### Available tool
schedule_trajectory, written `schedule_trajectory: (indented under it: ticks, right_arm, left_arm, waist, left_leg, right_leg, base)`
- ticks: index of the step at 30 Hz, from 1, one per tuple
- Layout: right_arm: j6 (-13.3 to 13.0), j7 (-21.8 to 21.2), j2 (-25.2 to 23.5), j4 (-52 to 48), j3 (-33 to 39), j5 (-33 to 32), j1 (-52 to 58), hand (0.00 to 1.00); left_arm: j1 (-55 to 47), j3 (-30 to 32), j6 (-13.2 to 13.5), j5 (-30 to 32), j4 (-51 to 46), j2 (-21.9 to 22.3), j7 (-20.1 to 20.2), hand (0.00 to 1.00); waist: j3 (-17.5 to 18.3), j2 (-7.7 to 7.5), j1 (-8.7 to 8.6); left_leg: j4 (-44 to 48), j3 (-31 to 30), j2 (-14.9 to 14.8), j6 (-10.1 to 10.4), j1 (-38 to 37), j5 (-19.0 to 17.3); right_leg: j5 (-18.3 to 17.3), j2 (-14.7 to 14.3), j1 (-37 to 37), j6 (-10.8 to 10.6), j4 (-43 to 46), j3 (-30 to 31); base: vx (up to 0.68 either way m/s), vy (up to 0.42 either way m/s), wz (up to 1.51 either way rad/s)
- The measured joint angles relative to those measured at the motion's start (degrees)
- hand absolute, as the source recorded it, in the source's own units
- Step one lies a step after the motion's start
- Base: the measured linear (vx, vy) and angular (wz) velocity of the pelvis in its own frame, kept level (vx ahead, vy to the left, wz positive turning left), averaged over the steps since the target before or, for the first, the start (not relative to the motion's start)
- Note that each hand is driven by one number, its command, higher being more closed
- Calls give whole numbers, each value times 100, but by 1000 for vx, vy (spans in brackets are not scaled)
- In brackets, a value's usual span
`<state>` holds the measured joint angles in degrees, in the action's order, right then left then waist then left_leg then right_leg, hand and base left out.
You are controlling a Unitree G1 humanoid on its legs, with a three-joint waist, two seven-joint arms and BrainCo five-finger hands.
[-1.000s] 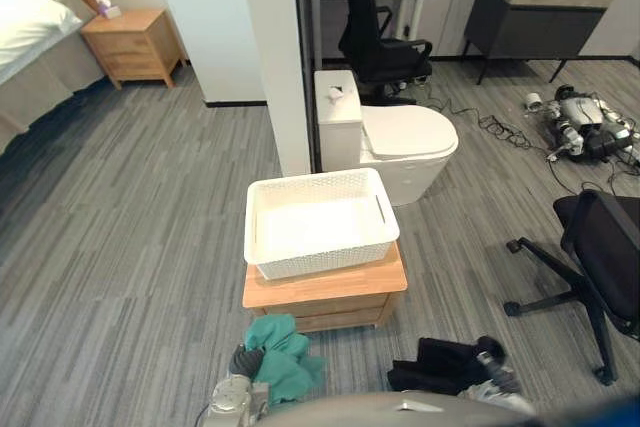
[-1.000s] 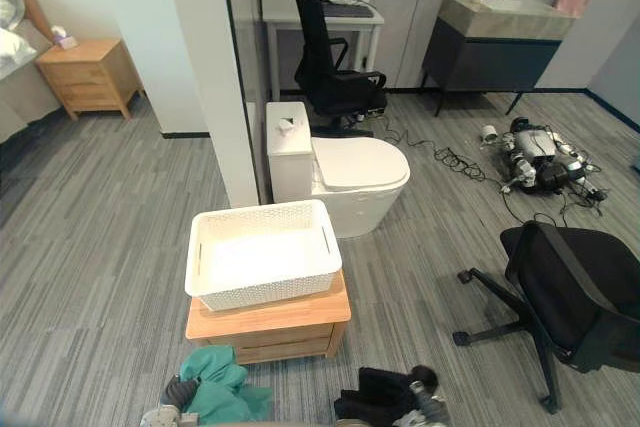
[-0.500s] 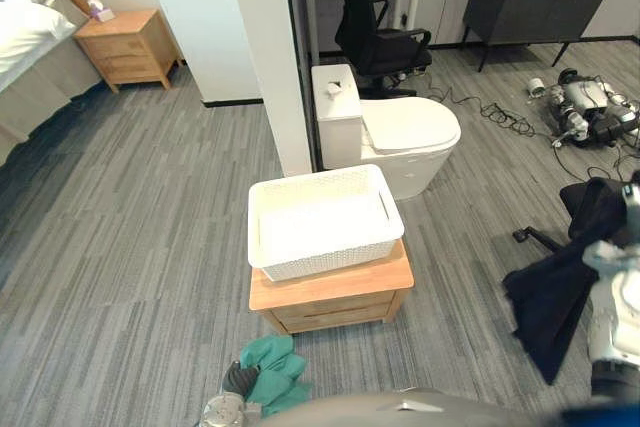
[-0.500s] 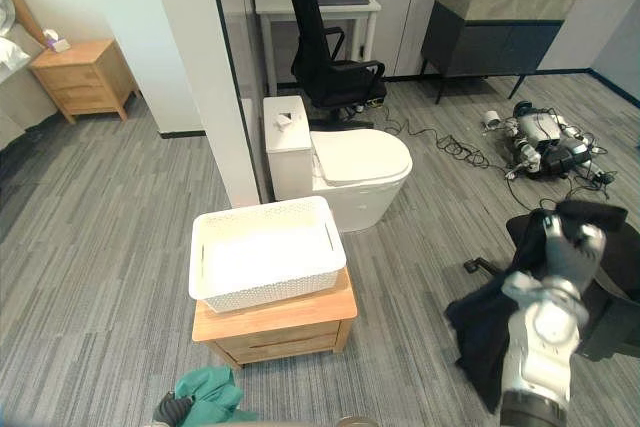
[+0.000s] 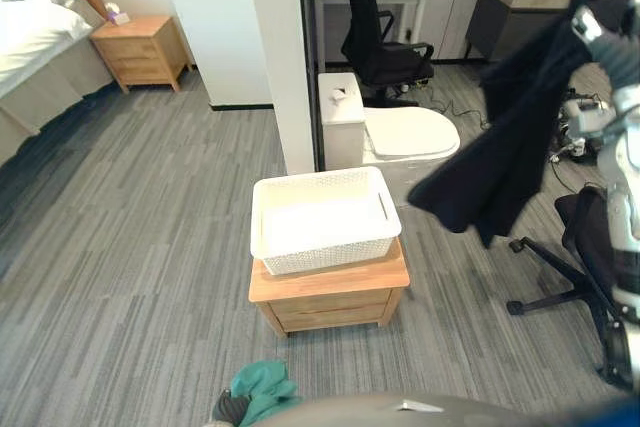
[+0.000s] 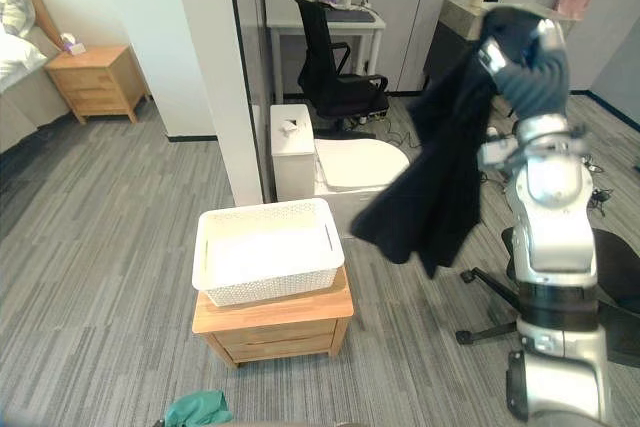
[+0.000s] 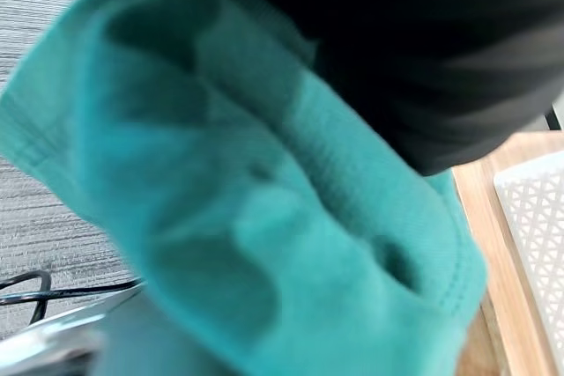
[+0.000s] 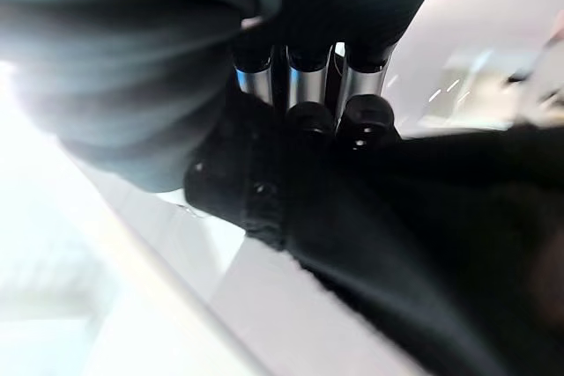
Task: Tidy the bed and pick cloth on bed and put in laundry
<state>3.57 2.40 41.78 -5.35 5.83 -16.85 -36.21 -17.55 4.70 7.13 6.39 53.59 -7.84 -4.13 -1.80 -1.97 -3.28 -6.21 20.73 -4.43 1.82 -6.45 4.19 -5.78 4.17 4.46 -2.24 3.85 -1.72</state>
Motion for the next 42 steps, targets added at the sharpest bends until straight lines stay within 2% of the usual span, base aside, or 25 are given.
schedule_trajectory:
  ticks: [8,11,14,17,19,22,25,30,34,37,42]
  right_arm:
    - [-43,-217,-35,140,-1005,-328,-943,100]
    - [-39,-268,-207,496,-1407,-323,-1228,100]
    - [52,-368,-368,760,-1656,-307,-1446,100]
    - [161,-425,-518,1090,-1832,-74,-1577,100]
    - [206,-424,-589,1268,-1897,30,-1577,100]
    - [330,-423,-589,1501,-2042,276,-1577,100]
    - [346,-422,-589,1799,-2064,429,-1682,100]
    - [200,-350,-568,2218,-2081,465,-2181,100]
    - [10,-330,-538,2288,-2154,449,-2298,100]
    - [-25,-342,-539,2515,-2454,452,-2585,100]
    - [-46,-347,-539,2696,-2483,453,-2715,100]
  left_arm:
    - [-140,494,-14,5,1,102,1,100]
    - [-148,672,-44,2,0,116,9,100]
    - [-150,729,-99,-2,-6,170,8,100]
    - [-144,840,-201,-2,-5,203,6,100]
    - [-143,900,-240,-1,-5,228,4,100]
    - [-168,942,-302,24,-4,242,6,100]
    - [-236,958,-342,202,-3,251,4,100]
    - [-346,1175,-454,214,0,287,-1,100]
    - [-368,1227,-521,204,0,285,-4,100]
    - [-364,1239,-523,183,0,282,-6,100]
    - [-358,1355,-522,172,0,326,-12,100]
  waist:
    - [143,-189,285]
    - [217,-298,415]
    - [261,-341,472]
    - [269,-352,594]
    - [268,-350,615]
    - [265,-347,707]
    - [262,-357,769]
    - [268,-406,890]
    - [349,-525,939]
    - [365,-548,942]
    - [396,-528,1035]
  left_leg:
    - [1,-68,-45,18,73,63]
    - [2,-101,-44,15,77,72]
    - [2,-223,-43,16,121,89]
    - [2,-273,-58,35,143,113]
    - [2,-321,-58,44,143,119]
    - [2,-378,-61,61,168,110]
    - [1,-375,-63,39,174,91]
    - [2,-242,-97,69,163,47]
    - [2,-232,-98,112,143,-10]
    - [2,-230,-97,98,128,-22]
    - [2,-247,-124,137,33,-82]
  right_leg:
    - [113,-36,57,14,-178,-117]
    - [193,-23,175,30,-287,-250]
    - [197,-18,217,31,-325,-408]
    - [201,-25,240,39,-352,-529]
    - [204,-26,284,43,-381,-563]
    - [203,-27,318,45,-417,-702]
    - [216,-23,389,49,-531,-784]
    - [247,-18,406,29,-615,-838]
    - [255,1,484,20,-656,-1023]
    - [266,3,520,9,-687,-1080]
    - [267,-18,624,9,-690,-1182]
  base:
    - [-11,-9,6]
    - [45,10,13]
    - [17,-5,20]
    - [8,-14,15]
    - [-2,-12,15]
    - [-1,-8,15]
    - [20,-4,8]
    - [43,-7,-6]
    - [75,-14,1]
    - [56,-9,1]
    - [28,-9,3]
